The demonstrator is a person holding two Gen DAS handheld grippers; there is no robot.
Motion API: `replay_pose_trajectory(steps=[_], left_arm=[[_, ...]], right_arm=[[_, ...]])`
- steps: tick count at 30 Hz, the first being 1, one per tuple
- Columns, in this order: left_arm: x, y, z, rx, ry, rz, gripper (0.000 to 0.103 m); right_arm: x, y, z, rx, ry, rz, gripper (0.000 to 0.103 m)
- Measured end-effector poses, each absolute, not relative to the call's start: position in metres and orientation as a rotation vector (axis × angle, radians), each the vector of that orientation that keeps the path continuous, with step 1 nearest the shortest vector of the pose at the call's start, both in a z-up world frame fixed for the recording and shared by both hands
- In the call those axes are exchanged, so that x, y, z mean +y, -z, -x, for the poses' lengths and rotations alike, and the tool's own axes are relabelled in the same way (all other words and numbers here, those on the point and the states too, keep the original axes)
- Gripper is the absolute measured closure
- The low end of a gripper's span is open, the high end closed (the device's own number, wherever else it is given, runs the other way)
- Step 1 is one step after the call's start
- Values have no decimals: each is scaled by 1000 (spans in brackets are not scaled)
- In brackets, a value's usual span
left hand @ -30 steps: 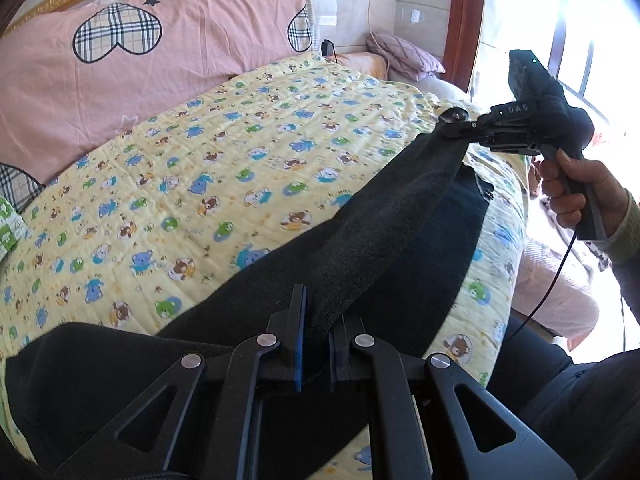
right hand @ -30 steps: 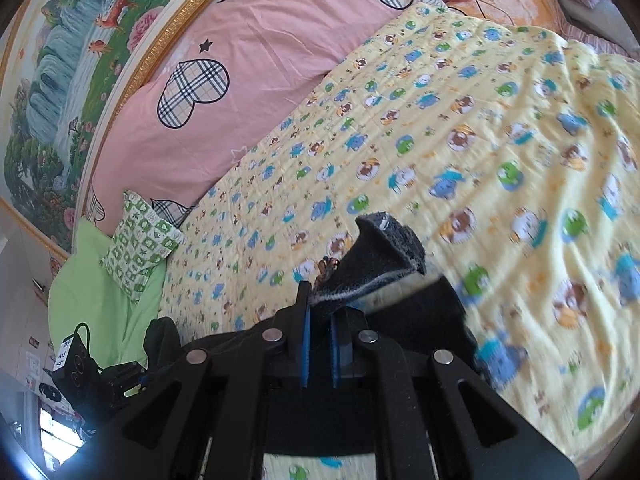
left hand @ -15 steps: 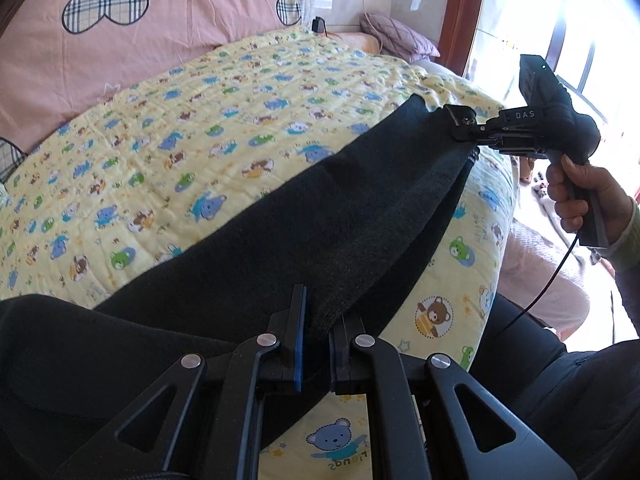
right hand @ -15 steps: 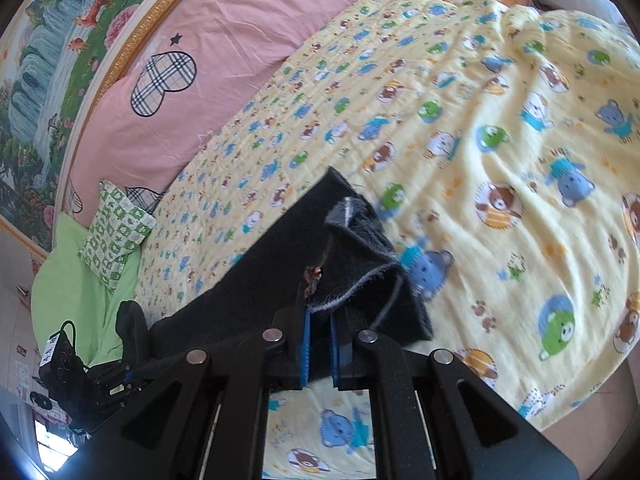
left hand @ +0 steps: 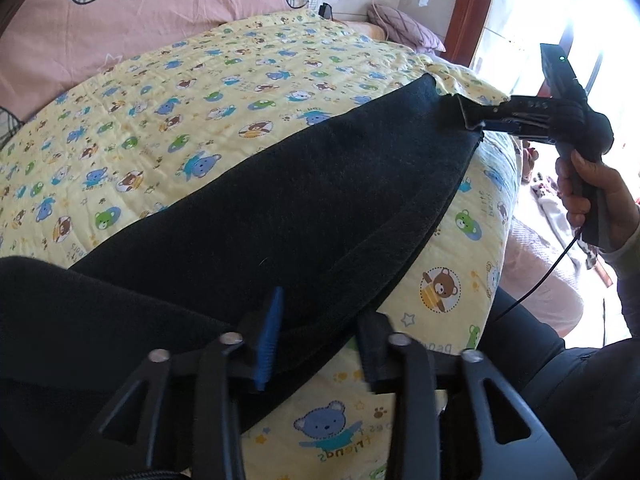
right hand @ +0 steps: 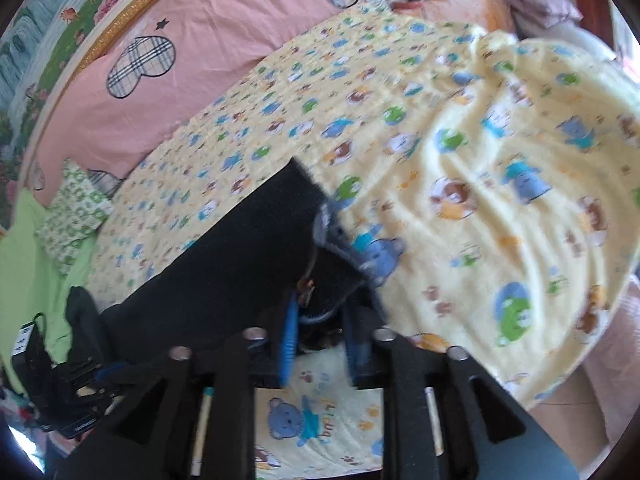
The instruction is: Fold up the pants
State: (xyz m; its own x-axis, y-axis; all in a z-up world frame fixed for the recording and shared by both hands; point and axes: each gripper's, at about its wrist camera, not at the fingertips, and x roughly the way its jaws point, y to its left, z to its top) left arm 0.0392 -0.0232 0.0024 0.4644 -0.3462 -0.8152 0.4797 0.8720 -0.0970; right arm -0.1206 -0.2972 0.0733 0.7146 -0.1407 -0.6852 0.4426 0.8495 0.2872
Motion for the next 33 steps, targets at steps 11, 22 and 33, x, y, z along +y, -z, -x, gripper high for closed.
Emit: replay_pose_trajectory(steps=[11,22,33], left_arm=[[28,-23,-17,909,399,-33,49],[110,-39,-3,871,206,97,47],[192,-56,2,831,41,156,43]], right_arm=[[-261,-105,115,609,217,-449,52],[-163,-77,50,747,-74,-387,52],[-97,-58,-3,859,-258,-349,45]])
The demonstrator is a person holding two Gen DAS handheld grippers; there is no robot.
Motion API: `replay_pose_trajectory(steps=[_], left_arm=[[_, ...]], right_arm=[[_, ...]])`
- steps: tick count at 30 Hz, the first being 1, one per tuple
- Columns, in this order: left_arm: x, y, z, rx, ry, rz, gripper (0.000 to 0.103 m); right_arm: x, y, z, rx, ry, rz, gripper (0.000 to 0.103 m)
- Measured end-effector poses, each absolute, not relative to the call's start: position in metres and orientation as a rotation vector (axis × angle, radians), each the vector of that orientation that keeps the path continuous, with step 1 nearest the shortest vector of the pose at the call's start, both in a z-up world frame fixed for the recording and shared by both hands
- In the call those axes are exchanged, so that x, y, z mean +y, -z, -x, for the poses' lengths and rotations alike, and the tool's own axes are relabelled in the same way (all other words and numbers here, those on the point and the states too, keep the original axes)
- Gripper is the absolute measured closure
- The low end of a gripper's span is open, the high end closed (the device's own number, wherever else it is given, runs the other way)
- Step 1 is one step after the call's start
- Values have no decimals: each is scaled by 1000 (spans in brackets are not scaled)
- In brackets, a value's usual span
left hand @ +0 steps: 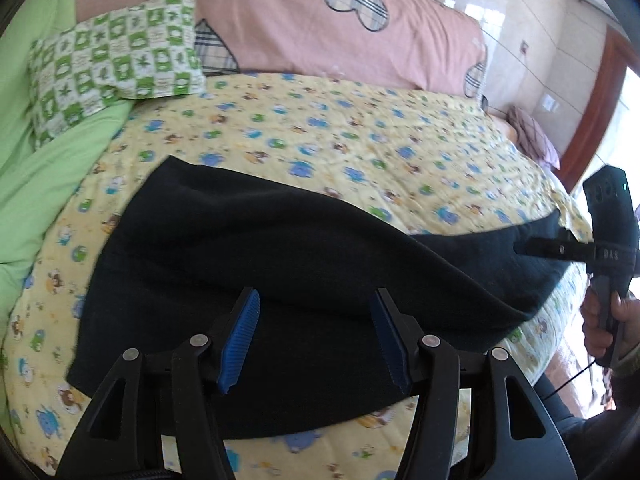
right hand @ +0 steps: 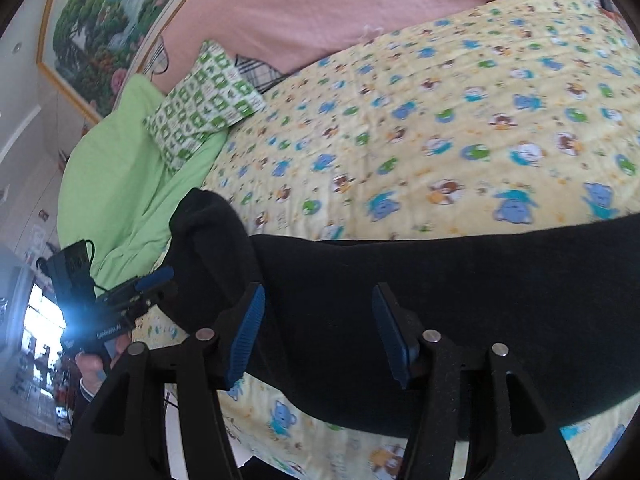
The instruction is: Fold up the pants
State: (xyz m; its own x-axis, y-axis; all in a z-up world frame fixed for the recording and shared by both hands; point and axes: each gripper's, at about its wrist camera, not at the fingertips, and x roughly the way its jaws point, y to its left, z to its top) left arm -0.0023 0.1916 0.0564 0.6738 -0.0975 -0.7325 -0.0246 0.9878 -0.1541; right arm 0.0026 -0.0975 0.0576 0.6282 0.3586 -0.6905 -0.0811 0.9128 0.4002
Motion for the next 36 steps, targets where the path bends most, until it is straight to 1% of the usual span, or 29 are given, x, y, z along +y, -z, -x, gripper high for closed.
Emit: replay_pose_trajectory(steps=[7,9,11,16,18,22,30,31,33,34,36], left_arm=[[242,-69,-9,815,-21,192,41],[254,-71,-15,816,-24,204,39],[266,-73,-23,821,-22,210,34],[290,-70,-53,869,-12,203,32],[297,-65,-67,901,-5,195,31],[309,-57,-94,956,36,188,31],[327,-34,-137,1054,131,275,31],[327,-32,-138,1057,133,283,33],[329,-29,-140,1066,151,297,46],[329,-28,-141,1068,156,298,61],[324,-29,-138,1057,135,259,77]], right_arm=[[-65,-51,-28,906,-340,-308,44],[-57,-49,-36,919,-357,-305,44],[-50,-45,-44,936,-379,-300,44],[-35,-39,-57,967,-413,-282,43],[-32,-36,-63,980,-421,-277,38],[-25,-34,-73,1003,-444,-254,37],[-12,-24,-96,1058,-493,-213,37],[-11,-22,-98,1063,-497,-211,37],[-7,-19,-102,1073,-500,-199,37],[-6,-18,-103,1072,-500,-190,37],[-2,-17,-105,1065,-500,-171,39]])
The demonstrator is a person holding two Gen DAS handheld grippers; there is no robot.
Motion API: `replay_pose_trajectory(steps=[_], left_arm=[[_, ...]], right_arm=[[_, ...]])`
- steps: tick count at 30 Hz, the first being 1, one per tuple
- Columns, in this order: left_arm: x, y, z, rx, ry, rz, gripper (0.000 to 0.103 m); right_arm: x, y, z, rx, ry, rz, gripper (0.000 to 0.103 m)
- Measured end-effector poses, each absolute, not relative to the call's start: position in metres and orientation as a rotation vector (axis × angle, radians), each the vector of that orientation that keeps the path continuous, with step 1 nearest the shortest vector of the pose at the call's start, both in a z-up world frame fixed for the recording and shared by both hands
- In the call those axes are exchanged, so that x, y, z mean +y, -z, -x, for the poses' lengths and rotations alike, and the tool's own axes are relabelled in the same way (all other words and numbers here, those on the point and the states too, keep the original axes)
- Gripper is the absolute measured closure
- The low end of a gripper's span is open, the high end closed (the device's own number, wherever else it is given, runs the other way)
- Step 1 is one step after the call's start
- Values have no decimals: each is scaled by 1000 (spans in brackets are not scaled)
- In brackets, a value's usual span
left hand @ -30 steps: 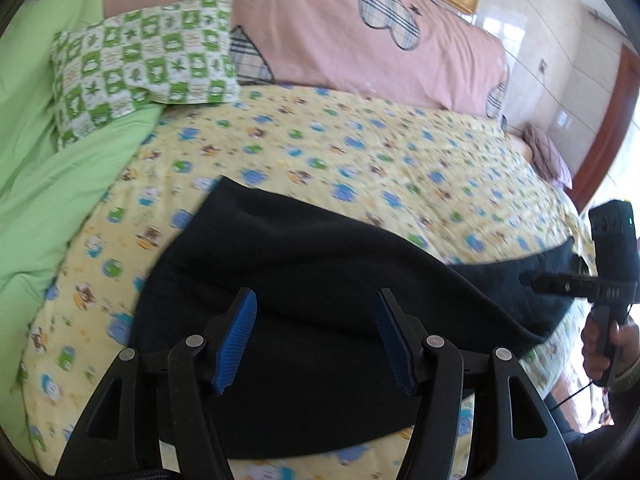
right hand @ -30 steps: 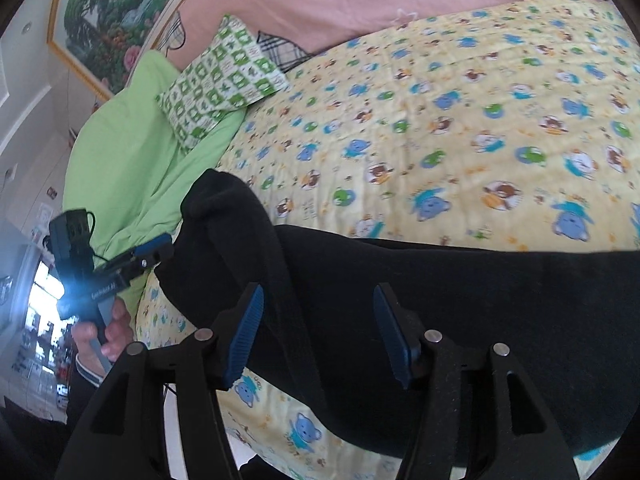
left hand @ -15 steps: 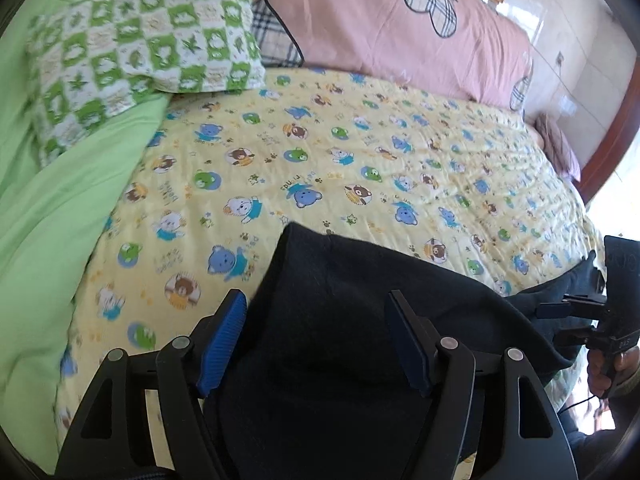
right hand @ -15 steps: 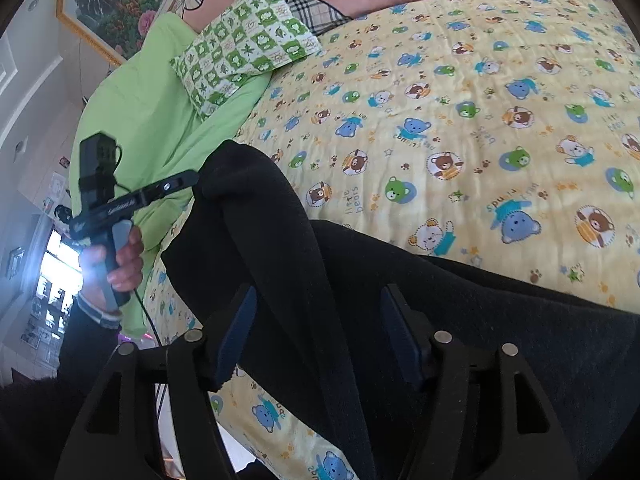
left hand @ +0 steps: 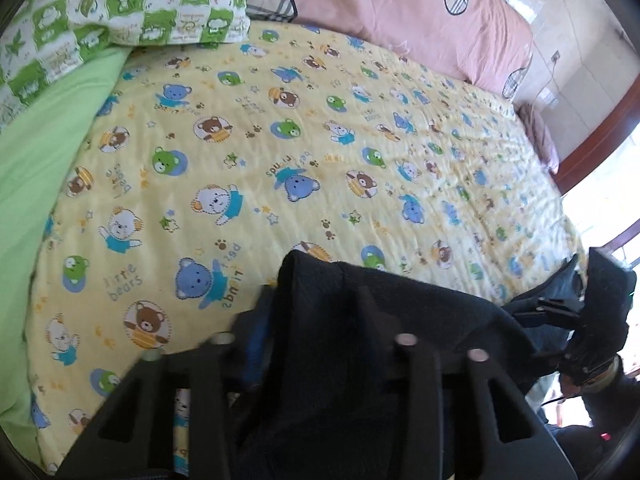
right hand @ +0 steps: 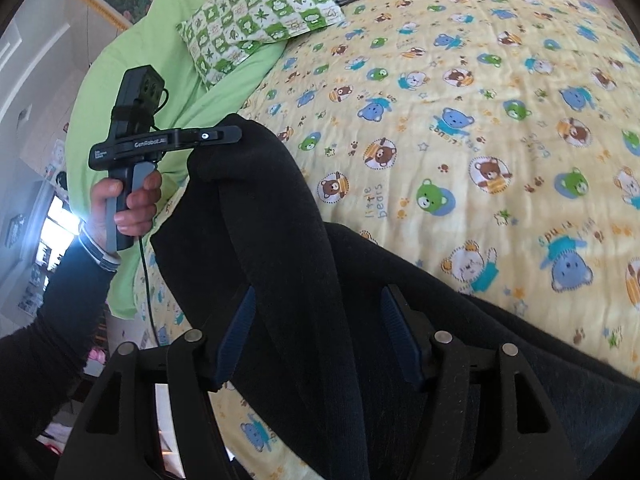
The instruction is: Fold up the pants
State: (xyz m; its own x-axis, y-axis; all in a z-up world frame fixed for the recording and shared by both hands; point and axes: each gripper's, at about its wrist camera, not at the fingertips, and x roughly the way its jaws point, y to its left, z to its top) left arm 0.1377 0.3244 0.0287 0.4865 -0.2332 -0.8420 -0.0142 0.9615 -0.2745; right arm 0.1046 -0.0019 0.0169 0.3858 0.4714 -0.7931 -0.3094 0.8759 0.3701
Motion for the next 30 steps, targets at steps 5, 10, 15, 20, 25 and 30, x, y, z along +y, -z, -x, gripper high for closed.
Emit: replay_pose_trajectory(steps=[5,10,15,20,25,30], left_arm=[[319,-45,-118,983,96,223,94],[314,-73,-80,874,61,213,98],[308,-88,-31,766,8,232,99],[307,-88,9,688,-17,290,99],[308,-81,27,673,-17,340,100],[302,-82,29,659,7,341,100]], right_arm=[[6,-20,-101,1035,-516,-126,84],[12,-41,-81,914,-522,-58,93],[20,-62,-52,802,-561,23,94],[33,-59,-30,784,-605,108,96],[27,-52,-33,799,-526,86,53],[27,-44,-47,779,-492,59,24]])
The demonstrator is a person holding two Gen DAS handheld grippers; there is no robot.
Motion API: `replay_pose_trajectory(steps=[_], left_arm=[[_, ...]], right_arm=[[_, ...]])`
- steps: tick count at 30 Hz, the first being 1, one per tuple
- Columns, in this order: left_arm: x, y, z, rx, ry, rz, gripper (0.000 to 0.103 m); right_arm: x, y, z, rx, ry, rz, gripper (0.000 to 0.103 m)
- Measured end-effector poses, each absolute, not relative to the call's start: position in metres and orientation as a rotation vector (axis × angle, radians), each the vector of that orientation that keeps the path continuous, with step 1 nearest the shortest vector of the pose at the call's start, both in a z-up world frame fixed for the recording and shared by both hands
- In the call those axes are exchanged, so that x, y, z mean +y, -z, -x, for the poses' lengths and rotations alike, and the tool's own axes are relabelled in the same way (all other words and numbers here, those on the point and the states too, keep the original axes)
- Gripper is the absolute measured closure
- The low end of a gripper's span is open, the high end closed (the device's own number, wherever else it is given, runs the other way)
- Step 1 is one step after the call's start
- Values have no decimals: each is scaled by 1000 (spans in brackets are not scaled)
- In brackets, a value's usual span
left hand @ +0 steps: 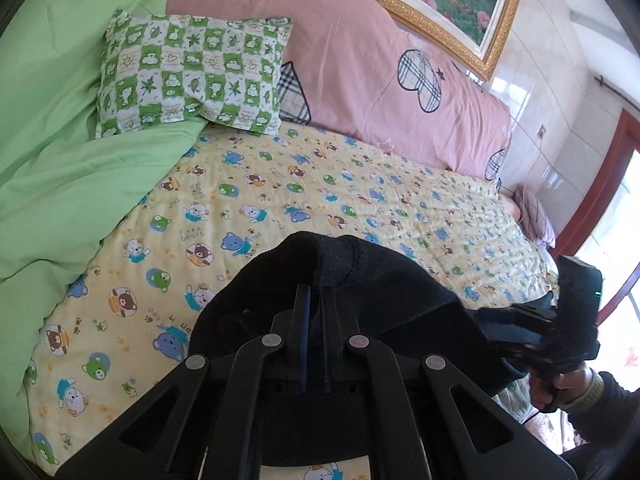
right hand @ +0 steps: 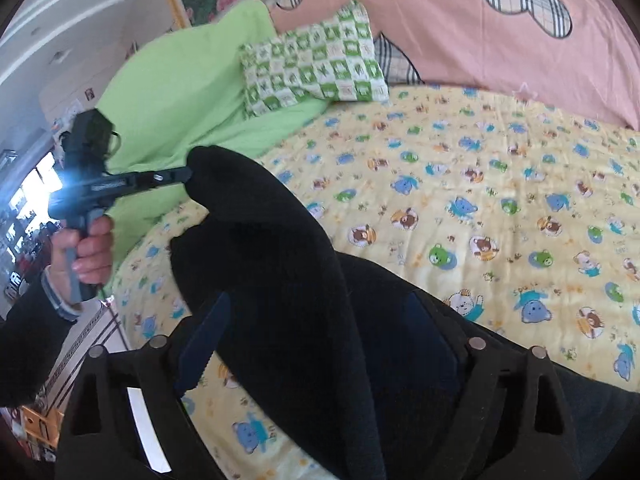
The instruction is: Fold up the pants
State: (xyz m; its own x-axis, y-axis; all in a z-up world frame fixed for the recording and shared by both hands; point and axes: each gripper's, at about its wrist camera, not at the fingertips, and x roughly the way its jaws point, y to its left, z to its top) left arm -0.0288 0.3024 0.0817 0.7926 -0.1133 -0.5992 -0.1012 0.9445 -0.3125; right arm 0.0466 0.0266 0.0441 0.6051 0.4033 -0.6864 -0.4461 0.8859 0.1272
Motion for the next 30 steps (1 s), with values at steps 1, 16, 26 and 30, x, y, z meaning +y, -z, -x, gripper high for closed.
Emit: replay_pose_trajectory(steps=[1,16,26,30], left_arm=[[302,-81,27,659,12,339,100],[312,-84,-6,731,40,240,24],[320,-54,-97,985,229,170,74],[313,-54,-89,953,211,131,96]], right_arm=[[28,-38,-54,806,-497,52,31],[63,-20,-42,869,-592,214,96],[65,-18,-45,898,-626,219,96],[64,-22,-47,888,-617,245,96]])
